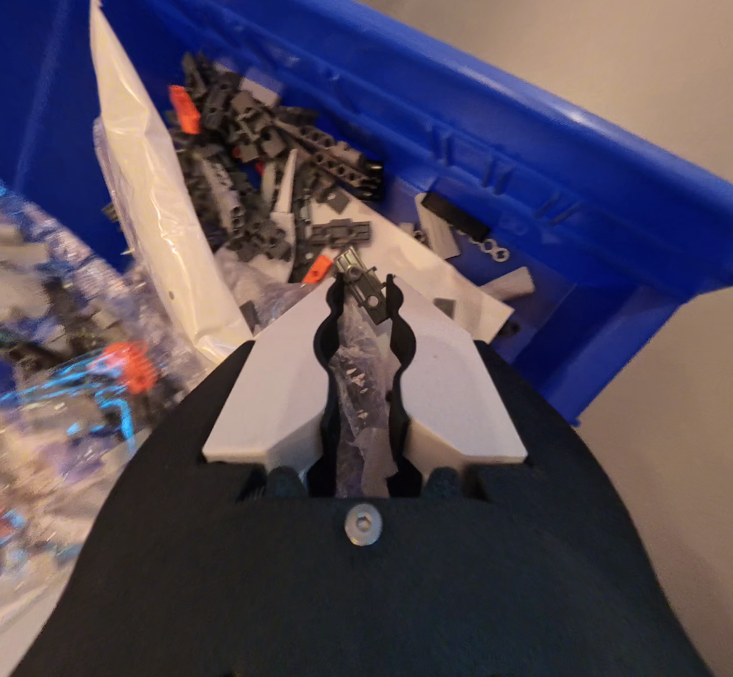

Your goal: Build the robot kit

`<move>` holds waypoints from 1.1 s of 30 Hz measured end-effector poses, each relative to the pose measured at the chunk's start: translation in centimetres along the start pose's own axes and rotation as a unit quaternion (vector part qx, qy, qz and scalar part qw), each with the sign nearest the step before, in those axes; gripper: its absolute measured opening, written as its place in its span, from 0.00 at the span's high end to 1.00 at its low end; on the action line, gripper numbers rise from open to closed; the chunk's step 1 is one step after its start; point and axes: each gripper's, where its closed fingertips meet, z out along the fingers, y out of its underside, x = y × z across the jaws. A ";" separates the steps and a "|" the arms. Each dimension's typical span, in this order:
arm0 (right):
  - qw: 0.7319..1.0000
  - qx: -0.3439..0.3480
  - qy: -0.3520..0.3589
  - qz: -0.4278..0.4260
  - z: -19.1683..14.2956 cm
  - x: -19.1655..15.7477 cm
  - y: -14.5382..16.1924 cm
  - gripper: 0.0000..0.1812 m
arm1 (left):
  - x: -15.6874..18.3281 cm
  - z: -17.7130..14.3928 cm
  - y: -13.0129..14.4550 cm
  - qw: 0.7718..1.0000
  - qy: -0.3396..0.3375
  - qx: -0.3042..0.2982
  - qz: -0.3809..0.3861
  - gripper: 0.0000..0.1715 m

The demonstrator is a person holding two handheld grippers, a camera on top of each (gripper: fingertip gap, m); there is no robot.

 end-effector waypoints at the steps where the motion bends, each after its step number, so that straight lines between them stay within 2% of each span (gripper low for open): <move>1: 1.000 0.000 0.000 0.000 0.0 0.0 0.0 1.00 | -0.7 -0.3 0.1 1.000 -0.014 0.001 -0.001 0.90; 5: 1.000 -0.001 -0.001 0.000 0.0 0.0 0.0 1.00 | 1.0 -0.8 -0.5 0.998 0.049 0.022 -0.016 0.90; 8: 1.000 0.000 -0.002 0.001 0.0 0.0 0.0 1.00 | 2.9 -0.4 0.9 0.996 0.069 -0.028 0.038 0.89; 11: 1.000 -0.001 -0.004 0.002 0.0 -0.1 0.0 1.00 | 4.8 0.4 1.2 0.992 0.106 -0.045 0.046 0.77; 13: 1.000 0.000 -0.005 0.002 0.0 -0.1 0.0 1.00 | 4.4 0.7 1.6 0.992 0.090 -0.061 0.060 0.74; 22: 1.000 0.003 -0.007 0.006 -0.2 0.0 0.0 1.00 | 5.0 1.2 2.3 0.980 0.142 -0.101 0.095 0.69; 27: 1.000 0.010 -0.008 0.008 -0.4 0.0 -0.3 1.00 | 4.3 1.3 2.8 0.976 0.123 -0.125 0.130 0.76; 33: 1.000 0.020 -0.009 0.009 -0.8 0.1 -0.6 1.00 | 2.9 1.3 2.7 0.981 0.089 -0.119 0.128 0.96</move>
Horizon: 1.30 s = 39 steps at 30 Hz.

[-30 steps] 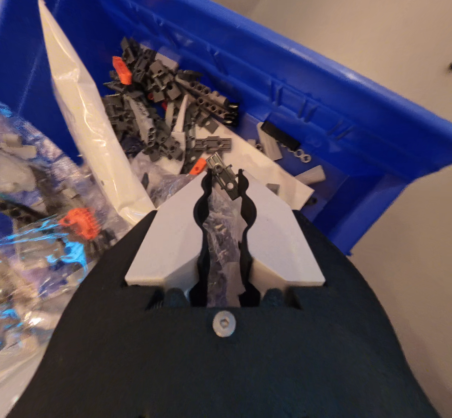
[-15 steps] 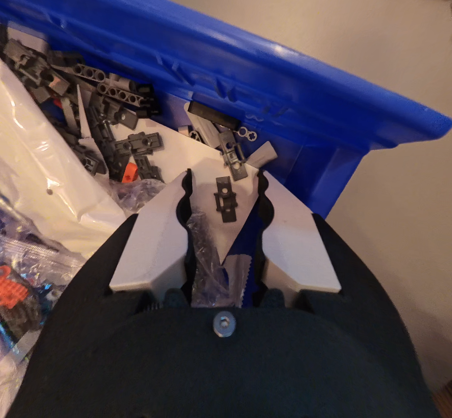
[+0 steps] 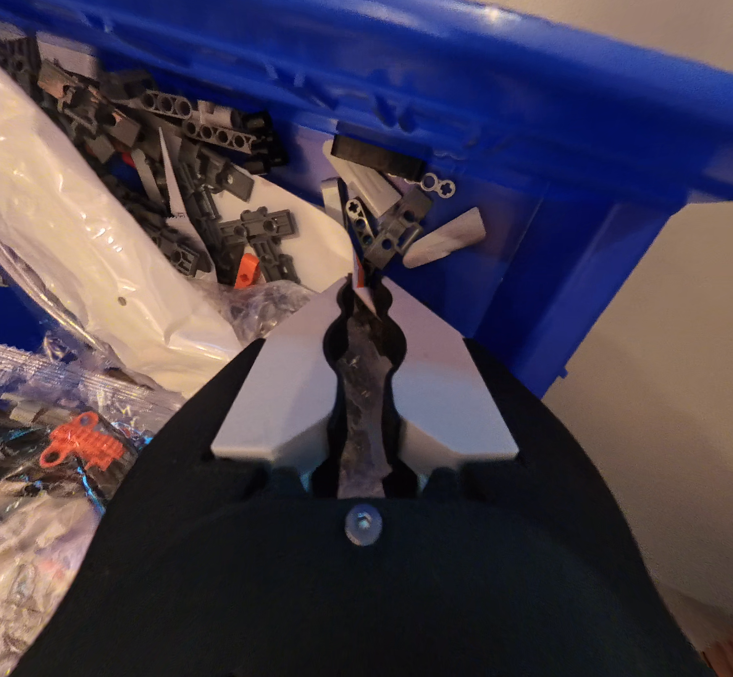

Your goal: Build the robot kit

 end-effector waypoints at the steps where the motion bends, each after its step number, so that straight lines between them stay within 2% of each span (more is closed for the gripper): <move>1: 1.000 0.001 -0.001 0.000 0.0 0.0 0.0 1.00 | -0.1 -0.1 -0.1 1.000 -0.004 0.005 -0.001 1.00; 8: 1.000 0.004 -0.002 -0.002 -0.1 -0.2 -0.2 1.00 | -1.5 -2.0 -0.6 0.994 -0.027 0.077 -0.069 1.00; 14: 1.000 0.006 -0.006 -0.004 -0.2 -0.3 -0.4 1.00 | -3.7 -5.4 -0.9 0.972 -0.055 0.171 -0.149 1.00; 19: 1.000 0.008 -0.008 -0.005 -0.3 -0.5 -0.5 1.00 | -4.8 -7.4 -0.5 0.956 -0.066 0.216 -0.186 1.00; 27: 1.000 0.006 -0.013 -0.006 -0.3 -0.6 -0.5 0.99 | -5.4 -11.3 -0.8 0.931 -0.073 0.285 -0.216 1.00; 39: 1.000 0.003 -0.021 -0.003 -0.2 -0.9 -0.5 0.99 | -6.4 -16.6 -0.9 0.904 -0.086 0.354 -0.222 1.00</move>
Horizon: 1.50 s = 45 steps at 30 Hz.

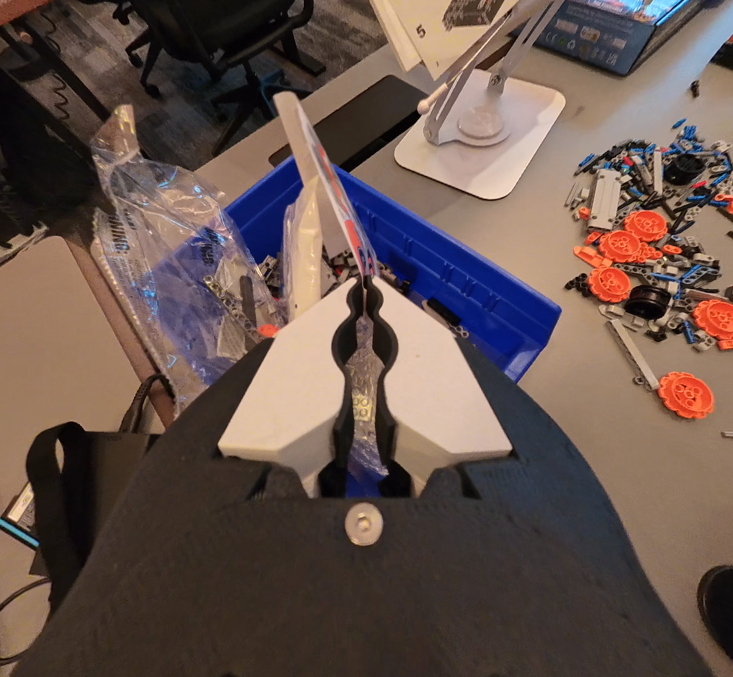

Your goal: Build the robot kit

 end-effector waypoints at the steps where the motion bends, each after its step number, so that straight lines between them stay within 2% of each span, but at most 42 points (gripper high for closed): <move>1: 1.000 0.000 0.000 0.000 0.0 0.0 0.0 0.99 | -0.1 -0.2 -0.2 1.000 0.002 0.004 -0.001 1.00; 6: 1.000 0.001 -0.002 -0.001 -0.1 -0.1 -0.1 0.99 | -0.9 -2.1 -1.3 0.999 -0.009 0.033 -0.007 1.00; 13: 1.000 0.003 -0.006 -0.001 -0.1 -0.3 -0.2 0.99 | -2.7 -6.6 -3.1 0.996 -0.044 0.070 -0.012 1.00; 23: 1.000 0.001 -0.009 0.000 -0.1 -0.4 -0.1 0.99 | -4.4 -10.7 -3.8 0.993 -0.087 0.080 -0.019 1.00; 29: 1.000 0.002 -0.011 0.000 -0.1 -0.4 -0.2 0.99 | -6.8 -15.1 -3.7 0.983 -0.142 0.105 -0.047 1.00; 31: 1.000 0.002 -0.012 0.001 -0.1 -0.5 -0.2 0.99 | -7.8 -15.9 -2.5 0.982 -0.162 0.083 -0.052 1.00; 33: 1.000 0.002 -0.013 0.000 -0.1 -0.5 -0.2 0.99 | -8.8 -16.5 -1.4 0.979 -0.167 0.087 -0.076 1.00; 36: 1.000 0.002 -0.014 0.001 -0.1 -0.6 -0.2 0.99 | -9.7 -16.4 1.2 0.978 -0.122 0.097 -0.140 1.00; 38: 1.000 0.002 -0.015 0.001 -0.1 -0.6 -0.2 0.99 | -10.5 -15.8 3.9 0.975 -0.096 0.087 -0.183 1.00; 40: 1.000 0.001 -0.016 0.001 -0.1 -0.6 -0.2 0.99 | -12.3 -15.3 7.1 0.968 -0.111 0.079 -0.213 1.00; 45: 1.000 -0.002 -0.016 0.003 0.0 -0.6 0.0 0.98 | -12.5 -12.6 13.1 0.960 -0.063 0.044 -0.270 1.00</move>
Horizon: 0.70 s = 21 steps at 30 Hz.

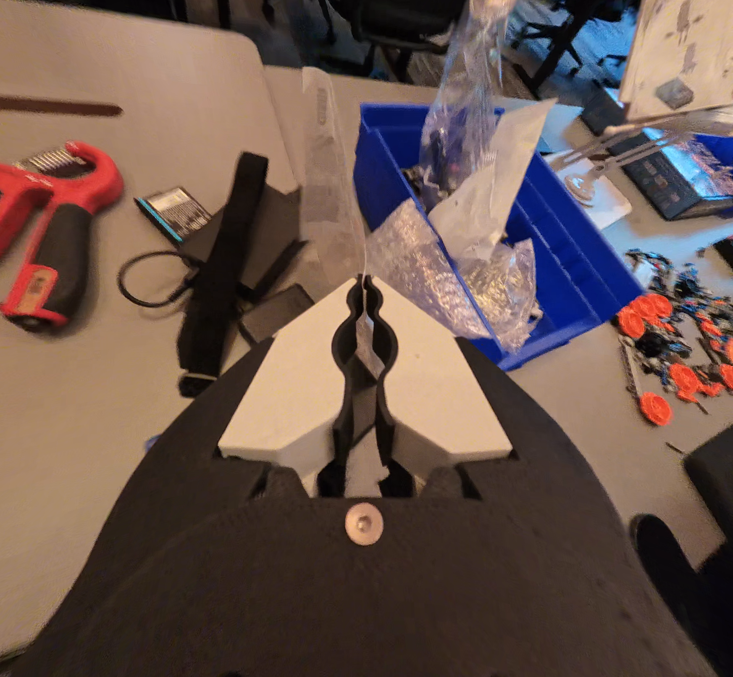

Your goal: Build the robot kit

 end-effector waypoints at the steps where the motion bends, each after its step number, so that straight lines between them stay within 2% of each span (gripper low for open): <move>1: 1.000 -0.001 0.000 0.000 0.0 0.0 0.1 0.98 | 0.1 0.5 0.9 1.000 0.018 -0.015 -0.015 1.00; 2: 1.000 -0.002 0.000 0.001 0.1 0.0 0.1 0.98 | 0.1 0.9 1.8 0.999 0.030 -0.034 -0.024 0.98; 5: 1.000 -0.005 0.001 0.003 0.1 0.1 0.2 0.98 | -1.0 1.5 2.9 0.997 -0.002 -0.068 -0.023 0.80; 9: 1.000 -0.008 0.003 0.004 0.2 0.2 0.4 0.98 | -1.5 0.2 -0.8 0.994 -0.100 -0.022 0.047 0.60; 10: 1.000 -0.008 0.003 0.004 0.2 0.3 0.4 0.98 | -0.6 0.0 -2.1 0.990 -0.117 -0.010 0.078 0.57; 12: 1.000 -0.009 0.004 0.005 0.3 0.3 0.5 0.98 | 3.1 0.6 -4.2 0.984 -0.108 0.001 0.145 0.55; 15: 1.000 -0.010 0.004 0.005 0.3 0.3 0.5 0.98 | 8.9 3.7 -5.1 0.974 -0.064 -0.029 0.214 0.50; 17: 1.000 -0.009 0.004 0.005 0.2 0.3 0.4 0.98 | 11.1 6.8 -4.3 0.972 -0.045 -0.076 0.216 0.41; 19: 1.000 -0.007 0.003 0.005 0.1 0.3 0.3 0.98 | 11.2 10.0 -2.6 0.965 -0.062 -0.139 0.212 0.36; 21: 1.000 -0.002 0.001 0.004 0.0 0.2 0.2 0.99 | 9.3 12.6 -1.0 0.947 -0.116 -0.195 0.227 0.34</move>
